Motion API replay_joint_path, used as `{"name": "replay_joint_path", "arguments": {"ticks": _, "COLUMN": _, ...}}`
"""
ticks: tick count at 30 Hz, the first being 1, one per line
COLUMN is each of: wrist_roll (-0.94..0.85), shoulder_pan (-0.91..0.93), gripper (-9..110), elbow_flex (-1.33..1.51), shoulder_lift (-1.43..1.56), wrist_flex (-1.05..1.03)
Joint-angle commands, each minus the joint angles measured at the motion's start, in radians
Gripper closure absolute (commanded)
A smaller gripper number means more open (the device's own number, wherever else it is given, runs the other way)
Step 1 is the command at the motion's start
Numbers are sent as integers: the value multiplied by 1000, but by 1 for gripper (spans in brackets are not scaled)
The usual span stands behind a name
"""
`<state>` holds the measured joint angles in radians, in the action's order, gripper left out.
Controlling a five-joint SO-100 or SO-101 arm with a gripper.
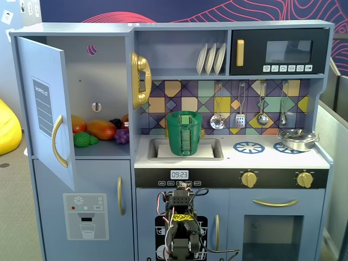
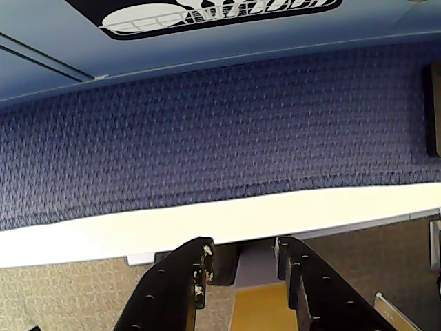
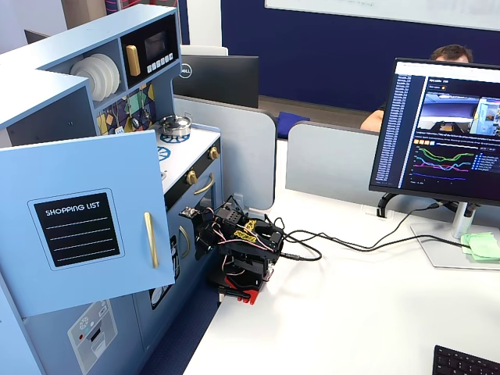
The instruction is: Take off the lid from the green recipient and place it on the counter
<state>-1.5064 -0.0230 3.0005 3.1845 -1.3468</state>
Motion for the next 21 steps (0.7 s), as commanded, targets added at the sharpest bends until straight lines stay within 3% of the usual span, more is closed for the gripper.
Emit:
{"name": "replay_joint_path", "arguments": {"ticks": 1, "wrist_roll": -44, "shoulder_pan": 91, "gripper": 101, "elbow_flex": -3, "shoulder_lift": -6, "wrist_flex": -186}}
{"name": "replay_joint_path", "arguments": {"ticks": 11, "wrist_roll": -66, "shoulder_pan": 95, "gripper": 101, "elbow_flex": -3, "shoulder_lift": -6, "wrist_flex": -172}}
{"name": "replay_joint_path", "arguments": {"ticks": 16, "wrist_roll": -32, "shoulder_pan": 118, "gripper": 101, "elbow_flex": -71, "shoulder_lift": -11, "wrist_flex": 187}}
{"name": "replay_joint_path", "arguments": {"ticks": 21, "wrist_roll": -118, "shoulder_pan": 94, "gripper": 100, "elbow_flex": -391, "shoulder_lift": -161, "wrist_flex": 436}}
